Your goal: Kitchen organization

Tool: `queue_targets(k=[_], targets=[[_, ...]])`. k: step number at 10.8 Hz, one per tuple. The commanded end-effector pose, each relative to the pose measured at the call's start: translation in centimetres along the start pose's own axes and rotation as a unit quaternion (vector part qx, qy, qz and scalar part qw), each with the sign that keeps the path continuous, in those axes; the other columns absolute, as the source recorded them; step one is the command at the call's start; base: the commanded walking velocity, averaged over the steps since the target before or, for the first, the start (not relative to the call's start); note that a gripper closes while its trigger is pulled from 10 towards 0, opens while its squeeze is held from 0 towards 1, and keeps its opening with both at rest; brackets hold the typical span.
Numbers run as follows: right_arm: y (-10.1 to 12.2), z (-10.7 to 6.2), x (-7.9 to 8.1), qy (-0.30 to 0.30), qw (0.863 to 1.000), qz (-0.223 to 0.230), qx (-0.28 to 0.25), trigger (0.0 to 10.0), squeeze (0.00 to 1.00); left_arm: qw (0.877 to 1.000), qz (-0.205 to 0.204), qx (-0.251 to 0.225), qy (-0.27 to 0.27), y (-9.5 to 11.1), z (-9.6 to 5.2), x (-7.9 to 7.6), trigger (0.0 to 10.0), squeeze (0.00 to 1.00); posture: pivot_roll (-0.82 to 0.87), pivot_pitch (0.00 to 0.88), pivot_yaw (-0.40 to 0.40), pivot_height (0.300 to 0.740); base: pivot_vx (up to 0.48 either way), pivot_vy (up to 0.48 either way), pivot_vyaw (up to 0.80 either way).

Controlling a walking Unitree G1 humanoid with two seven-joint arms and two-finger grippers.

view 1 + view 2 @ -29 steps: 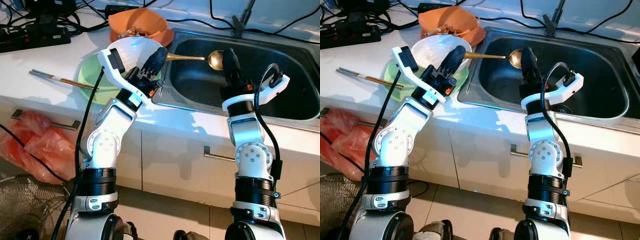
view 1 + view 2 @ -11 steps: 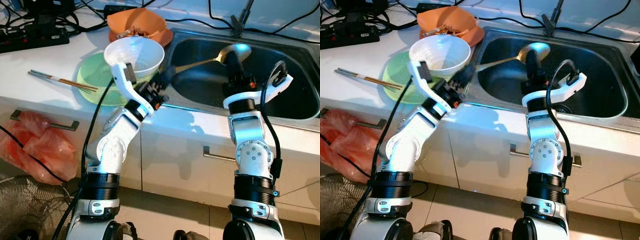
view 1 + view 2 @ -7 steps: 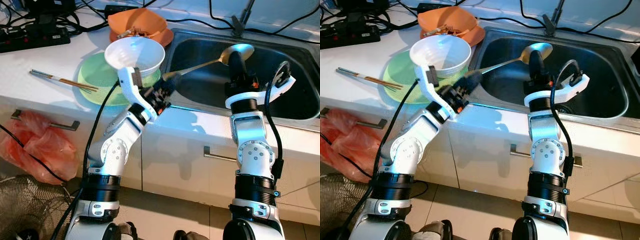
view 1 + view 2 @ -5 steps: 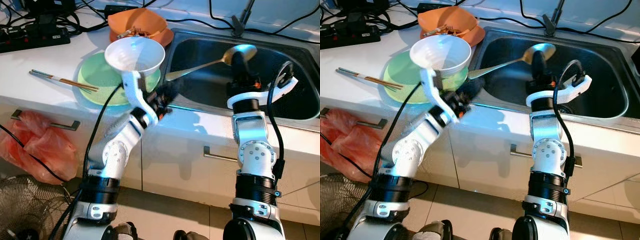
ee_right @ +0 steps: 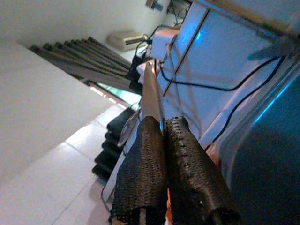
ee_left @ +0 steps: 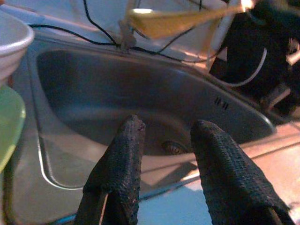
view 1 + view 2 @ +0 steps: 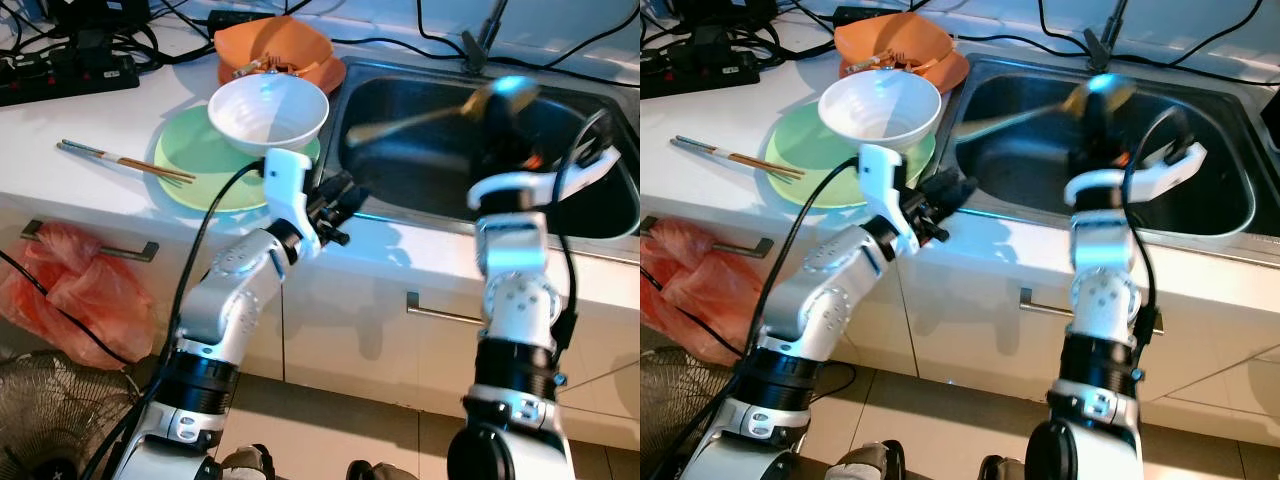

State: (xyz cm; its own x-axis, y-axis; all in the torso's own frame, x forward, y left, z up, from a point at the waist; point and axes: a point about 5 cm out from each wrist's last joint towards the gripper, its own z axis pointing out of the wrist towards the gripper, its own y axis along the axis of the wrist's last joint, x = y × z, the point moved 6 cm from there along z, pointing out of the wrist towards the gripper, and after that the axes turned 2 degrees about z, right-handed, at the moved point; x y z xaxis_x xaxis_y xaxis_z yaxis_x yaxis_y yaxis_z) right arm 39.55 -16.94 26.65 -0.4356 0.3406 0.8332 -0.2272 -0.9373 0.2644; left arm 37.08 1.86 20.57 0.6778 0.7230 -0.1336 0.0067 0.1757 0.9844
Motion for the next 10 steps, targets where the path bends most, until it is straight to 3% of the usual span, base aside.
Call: queue_targets(k=[1,3,5,7,9,10], targets=[[1.0,0.4,0.0,-0.004,0.999,-0.032,-0.016,10.0,0.00,1.000,0.018,0.005,-0.004,-0.3,0.0,-0.5,10.0,0.00,0.12,0.136,-0.043,0.740,0.000,0.000,0.00],[2.5,1.0,0.1,-0.006,0.994,-0.102,-0.031,10.0,0.00,1.000,0.028,0.009,0.002,-0.5,-0.2,-0.3,10.0,0.00,0.12,0.138,-0.042,0.740,0.000,0.000,0.00],[4.6,2.4,0.1,-0.005,0.972,-0.233,-0.039,10.0,0.00,0.999,0.049,0.014,0.006,-0.8,-0.2,-0.2,10.0,0.00,0.12,0.139,-0.047,0.740,0.000,0.000,0.00],[5.9,3.4,-0.3,-0.008,0.953,-0.301,-0.041,10.0,0.00,0.999,0.051,0.017,0.009,-1.1,-0.3,-0.2,10.0,0.00,0.12,0.140,-0.051,0.740,0.000,0.000,0.00],[5.5,4.4,-2.1,-0.016,0.919,-0.393,0.000,10.0,0.00,0.998,0.059,0.023,0.007,-1.4,-0.4,-0.2,10.0,0.00,0.12,0.139,-0.055,0.740,0.000,0.000,0.00],[5.5,4.6,-3.2,-0.028,0.912,-0.409,0.012,10.0,0.00,0.998,0.061,0.024,0.007,-1.5,-0.4,-0.2,10.0,0.00,0.12,0.137,-0.056,0.740,0.000,0.000,0.00]])
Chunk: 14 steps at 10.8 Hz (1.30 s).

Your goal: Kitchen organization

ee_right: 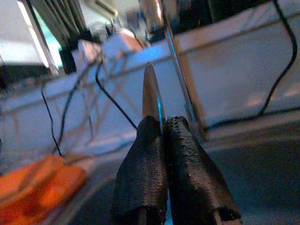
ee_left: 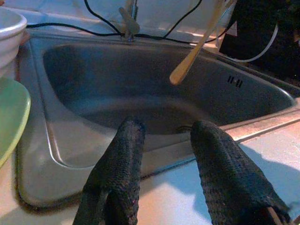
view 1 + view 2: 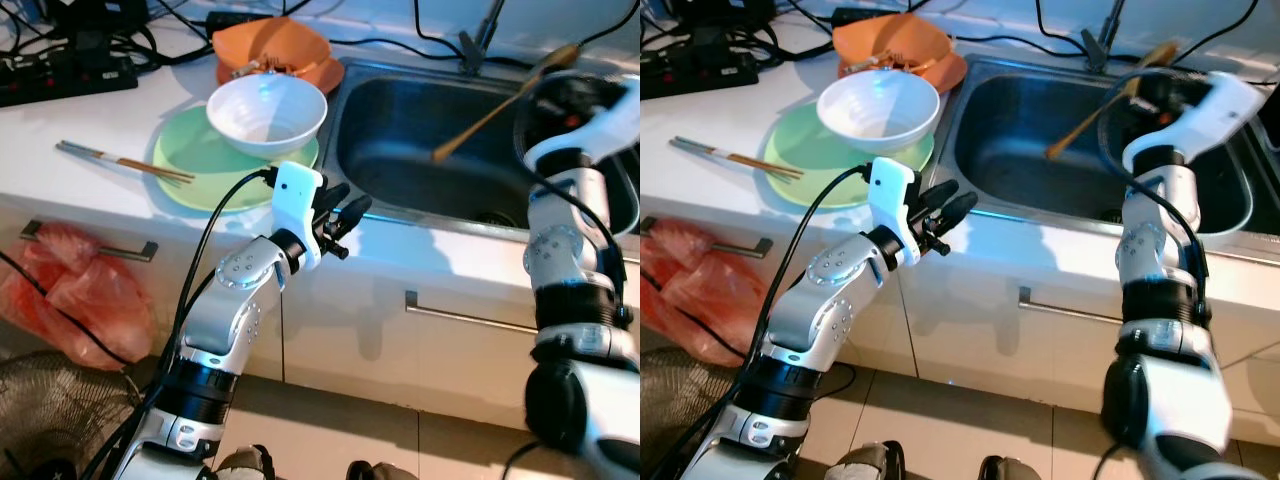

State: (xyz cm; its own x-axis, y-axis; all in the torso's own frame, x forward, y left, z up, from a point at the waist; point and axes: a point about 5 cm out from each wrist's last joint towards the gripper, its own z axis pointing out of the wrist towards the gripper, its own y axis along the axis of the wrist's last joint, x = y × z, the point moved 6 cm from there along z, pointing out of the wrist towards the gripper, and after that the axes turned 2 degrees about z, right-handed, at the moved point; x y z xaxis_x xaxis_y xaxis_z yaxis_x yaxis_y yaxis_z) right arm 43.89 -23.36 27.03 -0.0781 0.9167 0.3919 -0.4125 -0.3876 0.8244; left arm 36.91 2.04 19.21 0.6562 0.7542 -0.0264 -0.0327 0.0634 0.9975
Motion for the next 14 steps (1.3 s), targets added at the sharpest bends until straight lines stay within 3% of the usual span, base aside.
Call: queue_targets(k=[1,6,13,14], targets=[[0.1,0.2,-0.2,0.004,1.000,-0.021,0.002,10.0,0.00,1.000,0.006,0.001,-0.006,-0.2,0.0,-0.5,10.0,0.00,0.13,0.136,-0.059,0.740,0.000,0.000,0.00],[-5.3,-0.4,-1.6,-0.001,0.986,-0.107,0.126,10.0,0.00,1.000,0.013,0.009,-0.010,-0.7,-0.2,-0.9,10.0,0.00,0.14,0.124,-0.069,0.740,0.000,0.000,0.00],[-7.7,-1.2,-1.9,-0.001,0.975,-0.131,0.182,10.0,0.00,1.000,0.018,0.013,-0.001,-1.0,-0.4,-0.4,10.0,0.00,0.16,0.116,-0.074,0.740,0.000,0.000,0.00],[-7.9,-1.3,-1.8,0.000,0.974,-0.130,0.186,10.0,0.52,1.000,0.018,0.013,-0.001,-1.1,-0.3,-0.4,10.0,0.00,0.16,0.106,-0.077,0.740,0.000,0.000,0.00]])
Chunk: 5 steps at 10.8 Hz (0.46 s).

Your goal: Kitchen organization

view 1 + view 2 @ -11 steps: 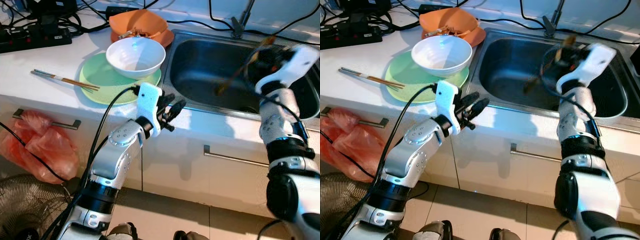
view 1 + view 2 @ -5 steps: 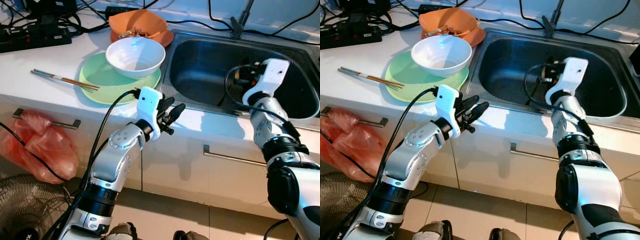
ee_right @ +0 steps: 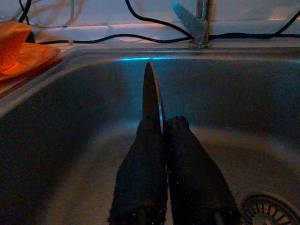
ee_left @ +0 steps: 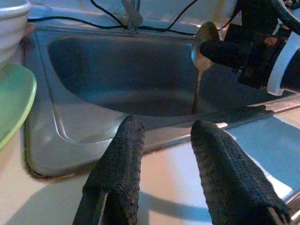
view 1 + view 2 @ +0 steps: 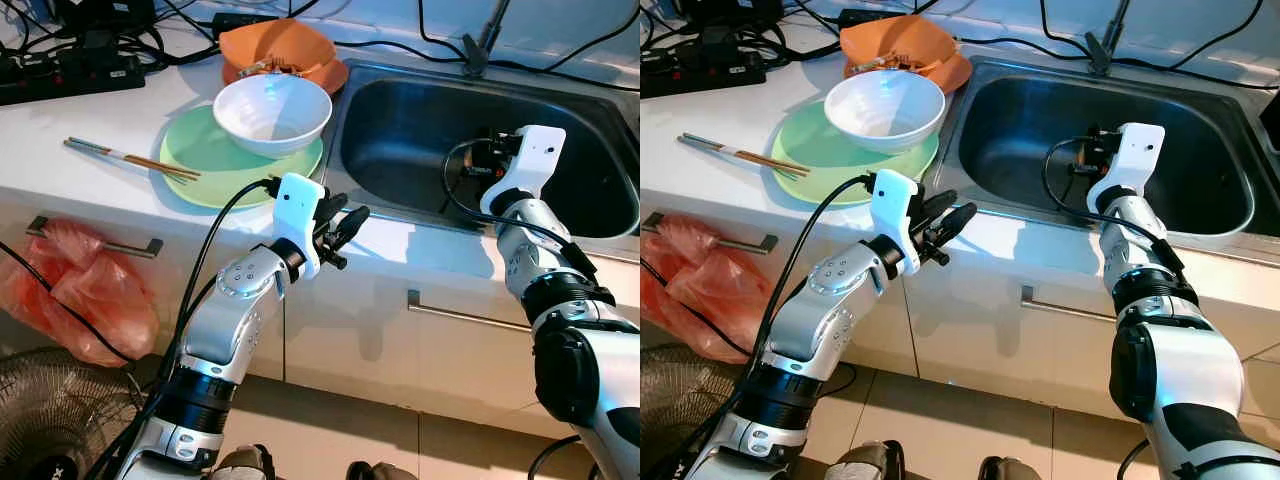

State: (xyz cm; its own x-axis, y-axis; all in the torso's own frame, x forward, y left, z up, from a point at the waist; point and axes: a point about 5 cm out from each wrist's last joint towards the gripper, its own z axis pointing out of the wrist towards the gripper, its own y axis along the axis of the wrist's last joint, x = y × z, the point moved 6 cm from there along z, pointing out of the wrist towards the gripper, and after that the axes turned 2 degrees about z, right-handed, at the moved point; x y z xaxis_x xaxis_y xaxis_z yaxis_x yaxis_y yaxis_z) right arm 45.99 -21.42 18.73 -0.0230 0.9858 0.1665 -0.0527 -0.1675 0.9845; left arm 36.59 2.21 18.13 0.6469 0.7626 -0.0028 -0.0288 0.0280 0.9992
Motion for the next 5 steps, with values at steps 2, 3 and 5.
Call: queue_targets(k=[2,3,5], targets=[[0.44,0.17,-0.04,-0.001,1.000,-0.010,-0.002,10.0,1.00,1.000,0.006,-0.002,-0.006,0.02,0.10,-0.38,10.0,0.00,0.17,0.099,-0.075,0.740,0.000,0.000,0.00],[0.27,0.15,0.09,0.002,1.000,-0.011,0.001,10.0,1.00,1.000,0.006,-0.002,-0.006,-0.01,0.08,-0.38,10.0,0.00,0.17,0.097,-0.074,0.740,0.000,0.000,0.00],[0.08,0.12,0.16,0.001,1.000,-0.013,0.002,10.0,0.00,1.000,0.006,-0.001,-0.006,-0.08,0.03,-0.39,10.0,0.00,0.17,0.093,-0.071,0.740,0.000,0.000,0.00]])
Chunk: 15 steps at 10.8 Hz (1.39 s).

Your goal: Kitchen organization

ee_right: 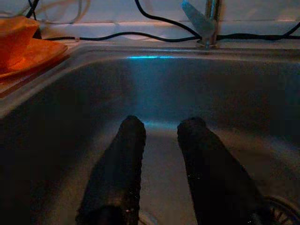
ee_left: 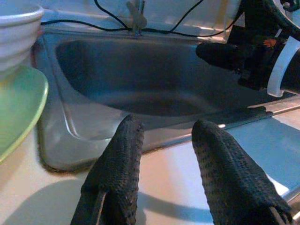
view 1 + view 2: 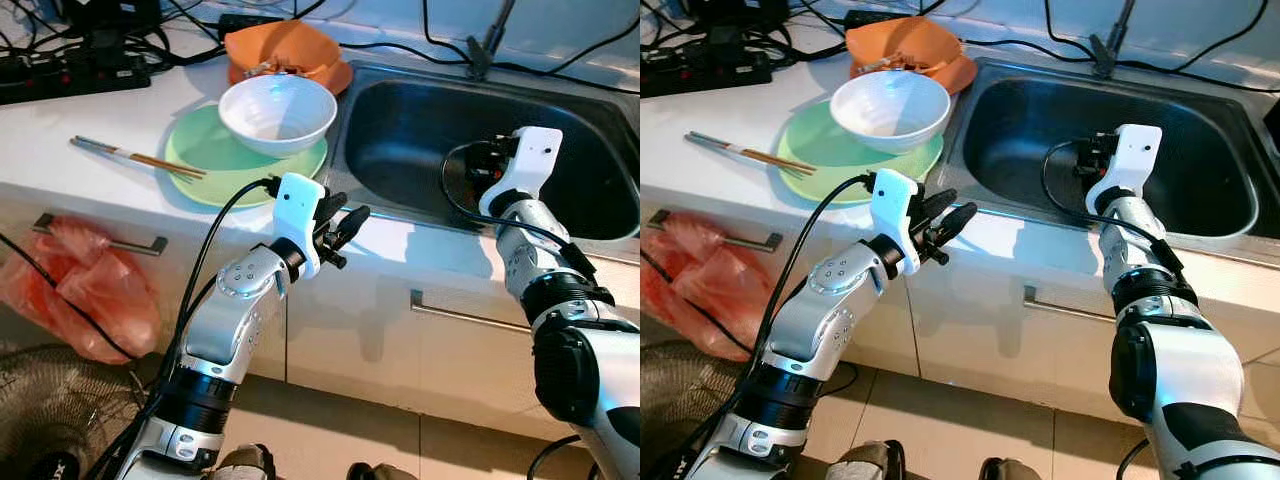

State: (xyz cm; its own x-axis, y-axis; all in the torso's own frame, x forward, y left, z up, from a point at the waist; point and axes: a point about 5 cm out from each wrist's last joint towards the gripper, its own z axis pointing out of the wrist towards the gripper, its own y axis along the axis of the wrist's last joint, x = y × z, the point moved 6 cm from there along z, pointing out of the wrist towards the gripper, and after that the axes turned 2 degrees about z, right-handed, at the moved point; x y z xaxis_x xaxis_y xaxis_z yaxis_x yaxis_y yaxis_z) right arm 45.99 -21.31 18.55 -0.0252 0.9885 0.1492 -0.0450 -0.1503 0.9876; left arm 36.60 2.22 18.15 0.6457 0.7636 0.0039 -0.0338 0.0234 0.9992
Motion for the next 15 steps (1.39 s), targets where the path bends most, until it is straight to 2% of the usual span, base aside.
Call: queue_targets(k=[1,2,4,5,6,8,9,10,12,15], targets=[[0.4,0.1,0.1,-0.002,1.000,-0.001,-0.006,10.0,0.00,1.000,0.002,0.000,-0.007,-0.2,0.0,-0.4,10.0,0.00,0.17,0.094,-0.072,0.740,0.000,0.000,0.00],[0.7,0.2,0.2,0.000,1.000,0.002,-0.012,10.0,0.00,1.000,0.002,0.000,-0.006,-0.2,0.1,-0.4,10.0,0.00,0.16,0.097,-0.072,0.740,0.000,0.000,0.00],[2.9,0.5,1.0,0.018,0.998,0.021,-0.059,10.0,0.00,1.000,0.006,-0.008,0.001,0.2,0.1,0.0,10.0,0.00,0.16,0.101,-0.069,0.740,0.000,0.000,0.00],[5.1,0.6,1.3,0.026,0.994,0.044,-0.099,10.0,0.00,1.000,0.007,-0.015,0.005,0.6,0.2,0.2,10.0,0.00,0.15,0.101,-0.068,0.740,0.000,0.000,0.00],[8.9,0.5,2.4,0.052,0.982,0.073,-0.169,10.0,0.00,1.000,0.008,-0.021,0.007,0.9,0.2,0.4,10.0,0.00,0.14,0.100,-0.065,0.740,0.000,0.000,0.00],[12.0,-0.6,3.8,0.081,0.965,0.094,-0.233,10.0,0.00,1.000,0.009,-0.029,0.007,1.3,0.3,0.4,10.0,0.00,0.13,0.094,-0.058,0.740,0.000,0.000,0.00],[12.2,-0.8,4.0,0.086,0.962,0.097,-0.240,10.0,0.00,0.999,0.009,-0.031,0.007,1.4,0.3,0.5,10.0,0.00,0.13,0.092,-0.057,0.740,0.000,0.000,0.00],[12.2,-2.2,4.8,0.110,0.955,0.120,-0.250,10.0,0.00,0.999,0.010,-0.046,0.013,2.1,0.3,0.7,10.0,0.00,0.13,0.088,-0.054,0.740,0.000,0.000,0.00],[11.5,-3.9,4.9,0.122,0.945,0.166,-0.254,10.0,0.00,0.998,0.011,-0.057,0.019,2.5,0.1,1.1,10.0,0.00,0.12,0.082,-0.048,0.740,0.000,0.000,0.00],[8.1,-6.0,4.7,0.127,0.933,0.250,-0.225,10.0,0.00,0.997,0.009,-0.080,0.020,3.3,0.1,1.1,10.0,0.00,0.11,0.072,-0.042,0.740,0.000,0.000,0.00]])
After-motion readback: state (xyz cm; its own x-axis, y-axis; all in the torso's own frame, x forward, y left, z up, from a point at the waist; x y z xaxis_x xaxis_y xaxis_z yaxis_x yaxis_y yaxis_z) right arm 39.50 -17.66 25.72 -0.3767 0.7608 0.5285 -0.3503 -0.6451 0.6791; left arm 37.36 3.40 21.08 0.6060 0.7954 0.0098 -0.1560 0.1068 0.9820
